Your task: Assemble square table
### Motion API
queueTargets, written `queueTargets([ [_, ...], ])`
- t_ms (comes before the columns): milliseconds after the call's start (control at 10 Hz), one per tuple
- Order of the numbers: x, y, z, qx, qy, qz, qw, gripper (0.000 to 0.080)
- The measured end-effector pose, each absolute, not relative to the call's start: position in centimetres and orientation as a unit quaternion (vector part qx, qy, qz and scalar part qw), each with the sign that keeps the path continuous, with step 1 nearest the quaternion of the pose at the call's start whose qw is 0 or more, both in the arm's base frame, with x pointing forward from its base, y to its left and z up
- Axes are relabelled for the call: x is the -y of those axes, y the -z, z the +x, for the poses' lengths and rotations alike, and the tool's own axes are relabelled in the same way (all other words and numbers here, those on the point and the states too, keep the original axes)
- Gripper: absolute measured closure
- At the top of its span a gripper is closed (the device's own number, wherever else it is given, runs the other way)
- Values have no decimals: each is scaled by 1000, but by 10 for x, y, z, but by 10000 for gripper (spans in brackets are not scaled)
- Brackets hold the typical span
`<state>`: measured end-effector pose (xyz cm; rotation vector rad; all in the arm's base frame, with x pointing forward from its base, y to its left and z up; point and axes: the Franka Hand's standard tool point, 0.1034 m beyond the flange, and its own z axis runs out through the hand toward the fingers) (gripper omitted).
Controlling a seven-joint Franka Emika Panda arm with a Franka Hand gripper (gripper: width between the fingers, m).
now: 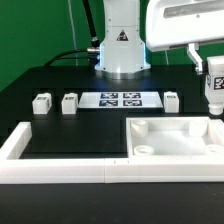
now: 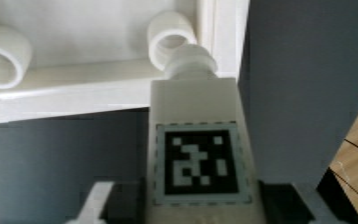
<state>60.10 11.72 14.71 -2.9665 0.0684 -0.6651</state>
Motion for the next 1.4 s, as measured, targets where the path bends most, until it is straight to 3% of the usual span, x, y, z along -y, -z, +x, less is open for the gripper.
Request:
queueTargets([
  [400, -116, -147, 601, -18, 219, -974, 49, 509],
  [700, -99, -148, 624, 3, 241, -970, 36, 509],
  [800, -92, -140, 628, 2, 250, -968, 36, 509],
  [1200, -97, -137, 625, 3, 246, -969, 38, 509],
  [1400, -110, -118, 621, 9, 238, -971, 37, 509],
])
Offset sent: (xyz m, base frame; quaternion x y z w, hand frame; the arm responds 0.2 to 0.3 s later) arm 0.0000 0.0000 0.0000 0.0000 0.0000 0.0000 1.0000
